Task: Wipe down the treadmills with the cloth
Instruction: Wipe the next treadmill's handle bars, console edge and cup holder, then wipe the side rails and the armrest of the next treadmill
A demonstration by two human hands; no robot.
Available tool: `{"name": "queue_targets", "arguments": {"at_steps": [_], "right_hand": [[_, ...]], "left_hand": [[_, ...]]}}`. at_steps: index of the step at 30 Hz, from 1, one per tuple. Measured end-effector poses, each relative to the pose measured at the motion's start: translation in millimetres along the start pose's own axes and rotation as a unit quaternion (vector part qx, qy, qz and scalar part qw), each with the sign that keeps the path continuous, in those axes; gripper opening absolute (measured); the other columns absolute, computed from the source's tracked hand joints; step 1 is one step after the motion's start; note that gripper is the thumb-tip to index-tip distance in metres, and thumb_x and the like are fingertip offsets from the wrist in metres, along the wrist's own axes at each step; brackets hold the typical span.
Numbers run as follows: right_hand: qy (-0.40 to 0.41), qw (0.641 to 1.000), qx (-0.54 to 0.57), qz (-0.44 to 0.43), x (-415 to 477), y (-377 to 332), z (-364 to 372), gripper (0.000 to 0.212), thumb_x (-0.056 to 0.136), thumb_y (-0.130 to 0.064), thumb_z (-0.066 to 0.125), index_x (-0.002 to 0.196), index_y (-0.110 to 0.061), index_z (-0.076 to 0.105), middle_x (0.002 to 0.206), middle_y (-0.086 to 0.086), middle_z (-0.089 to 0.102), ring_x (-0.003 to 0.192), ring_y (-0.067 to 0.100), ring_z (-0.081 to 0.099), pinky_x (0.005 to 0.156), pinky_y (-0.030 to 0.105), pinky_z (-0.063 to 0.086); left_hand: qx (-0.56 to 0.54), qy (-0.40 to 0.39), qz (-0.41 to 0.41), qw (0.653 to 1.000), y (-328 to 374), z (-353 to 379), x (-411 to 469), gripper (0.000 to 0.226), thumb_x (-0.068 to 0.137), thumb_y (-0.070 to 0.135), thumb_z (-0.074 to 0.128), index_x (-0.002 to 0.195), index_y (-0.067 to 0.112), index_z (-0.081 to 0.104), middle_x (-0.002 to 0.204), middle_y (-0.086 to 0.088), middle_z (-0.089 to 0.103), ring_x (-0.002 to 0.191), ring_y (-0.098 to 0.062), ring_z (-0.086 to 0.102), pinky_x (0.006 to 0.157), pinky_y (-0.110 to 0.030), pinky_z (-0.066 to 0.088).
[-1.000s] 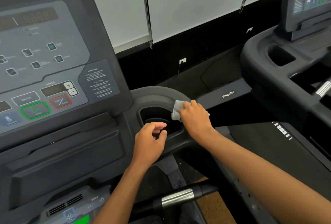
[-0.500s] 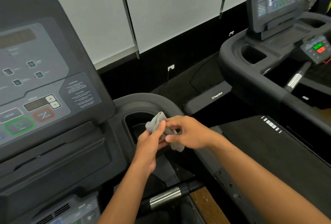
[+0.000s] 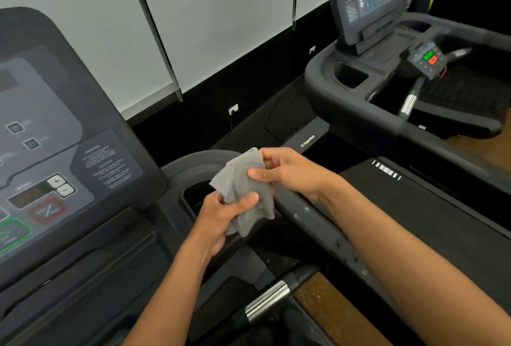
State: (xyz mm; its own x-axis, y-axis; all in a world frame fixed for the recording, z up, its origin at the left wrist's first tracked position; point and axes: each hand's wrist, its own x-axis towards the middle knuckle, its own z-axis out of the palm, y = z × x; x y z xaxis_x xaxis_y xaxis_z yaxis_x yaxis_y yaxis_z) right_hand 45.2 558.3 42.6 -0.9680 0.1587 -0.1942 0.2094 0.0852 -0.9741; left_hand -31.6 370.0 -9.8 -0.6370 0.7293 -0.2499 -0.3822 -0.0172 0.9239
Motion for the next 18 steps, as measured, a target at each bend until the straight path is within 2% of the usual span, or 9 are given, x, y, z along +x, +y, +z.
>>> {"name": "queue_targets", "arguments": {"at_steps": [3, 4, 6, 8, 11, 13, 15, 16, 18], "right_hand": [[0.019, 1.0, -0.015, 0.001, 8, -18, 2, 0.035, 0.095, -0.019, 0.073, 0.115, 0.008, 0.062, 0.103, 0.028, 0.072, 0.089, 0.028, 0.068, 0.074, 0.037, 0.055], [0.039, 0.999, -0.031, 0.004, 11, -22, 2, 0.033, 0.094, -0.021, 0.075, 0.112, 0.005, 0.065, 0.102, 0.026, 0.073, 0.087, 0.026, 0.07, 0.077, 0.038, 0.057], [0.09, 0.991, -0.098, 0.01, 17, -23, 0, 0.027, 0.09, -0.028, 0.079, 0.104, -0.007, 0.071, 0.088, 0.012, 0.077, 0.083, 0.016, 0.074, 0.081, 0.037, 0.061], [0.145, 0.977, -0.153, 0.028, 18, -17, -4, 0.029, 0.086, -0.039, 0.081, 0.105, -0.02, 0.073, 0.087, -0.005, 0.078, 0.087, 0.009, 0.074, 0.084, 0.035, 0.061], [0.22, 0.956, -0.185, 0.055, 4, -3, -16, 0.037, 0.087, -0.045, 0.079, 0.117, -0.026, 0.07, 0.103, -0.012, 0.073, 0.097, 0.004, 0.067, 0.08, 0.021, 0.052], [0.238, 0.95, -0.188, 0.069, -13, 12, -27, 0.035, 0.088, -0.045, 0.077, 0.116, -0.026, 0.071, 0.103, -0.012, 0.073, 0.097, 0.001, 0.066, 0.083, 0.021, 0.05], [0.243, 0.942, -0.212, 0.093, -33, 31, -36, 0.029, 0.088, -0.046, 0.076, 0.11, -0.028, 0.074, 0.1, -0.013, 0.073, 0.095, 0.0, 0.066, 0.084, 0.022, 0.05], [0.253, 0.936, -0.221, 0.106, -43, 40, -41, 0.026, 0.088, -0.046, 0.076, 0.107, -0.029, 0.075, 0.097, -0.013, 0.074, 0.092, -0.001, 0.066, 0.082, 0.02, 0.049], [0.284, 0.924, -0.221, 0.129, -63, 57, -50, 0.02, 0.089, -0.046, 0.075, 0.102, -0.03, 0.077, 0.093, -0.015, 0.074, 0.089, -0.003, 0.066, 0.076, 0.017, 0.047]], "left_hand": [[-0.123, -0.066, -0.039, 0.99, 11, 0, 6, 0.057, 0.074, 0.031, 0.092, 0.124, 0.012, 0.075, 0.132, -0.023, 0.07, 0.118, -0.036, 0.07, 0.098, -0.049, 0.059], [-0.146, -0.077, -0.05, 0.985, 15, 2, 8, 0.048, 0.08, 0.029, 0.086, 0.124, 0.013, 0.076, 0.133, -0.021, 0.069, 0.119, -0.034, 0.07, 0.098, -0.048, 0.059], [-0.155, -0.076, -0.058, 0.983, 25, 2, 14, 0.03, 0.098, 0.027, 0.065, 0.122, 0.013, 0.077, 0.132, -0.017, 0.071, 0.118, -0.03, 0.071, 0.098, -0.045, 0.06], [-0.126, -0.059, -0.054, 0.989, 36, -4, 25, 0.032, 0.106, 0.028, 0.054, 0.123, 0.013, 0.076, 0.132, -0.015, 0.072, 0.118, -0.027, 0.072, 0.106, -0.047, 0.055], [-0.039, 0.023, -0.025, 0.999, 54, -23, 53, 0.034, 0.101, 0.028, 0.065, 0.131, 0.012, 0.069, 0.127, -0.009, 0.075, 0.12, -0.025, 0.071, 0.112, -0.05, 0.049], [0.052, 0.091, 0.01, 0.994, 63, -37, 73, 0.032, 0.092, 0.033, 0.076, 0.116, 0.012, 0.076, 0.115, -0.009, 0.079, 0.11, -0.026, 0.075, 0.105, -0.052, 0.055], [0.223, 0.154, 0.058, 0.961, 64, -45, 91, 0.039, 0.078, 0.048, 0.084, 0.098, 0.015, 0.081, 0.11, -0.012, 0.08, 0.102, -0.026, 0.076, 0.097, -0.056, 0.059], [0.332, 0.157, 0.082, 0.927, 59, -46, 99, 0.045, 0.078, 0.054, 0.081, 0.104, 0.017, 0.082, 0.119, -0.009, 0.078, 0.107, -0.024, 0.074, 0.098, -0.054, 0.058], [0.554, 0.087, 0.112, 0.82, 35, -40, 108, 0.059, 0.089, 0.062, 0.065, 0.133, 0.023, 0.071, 0.152, 0.005, 0.058, 0.139, -0.02, 0.055, 0.113, -0.048, 0.047]]}}
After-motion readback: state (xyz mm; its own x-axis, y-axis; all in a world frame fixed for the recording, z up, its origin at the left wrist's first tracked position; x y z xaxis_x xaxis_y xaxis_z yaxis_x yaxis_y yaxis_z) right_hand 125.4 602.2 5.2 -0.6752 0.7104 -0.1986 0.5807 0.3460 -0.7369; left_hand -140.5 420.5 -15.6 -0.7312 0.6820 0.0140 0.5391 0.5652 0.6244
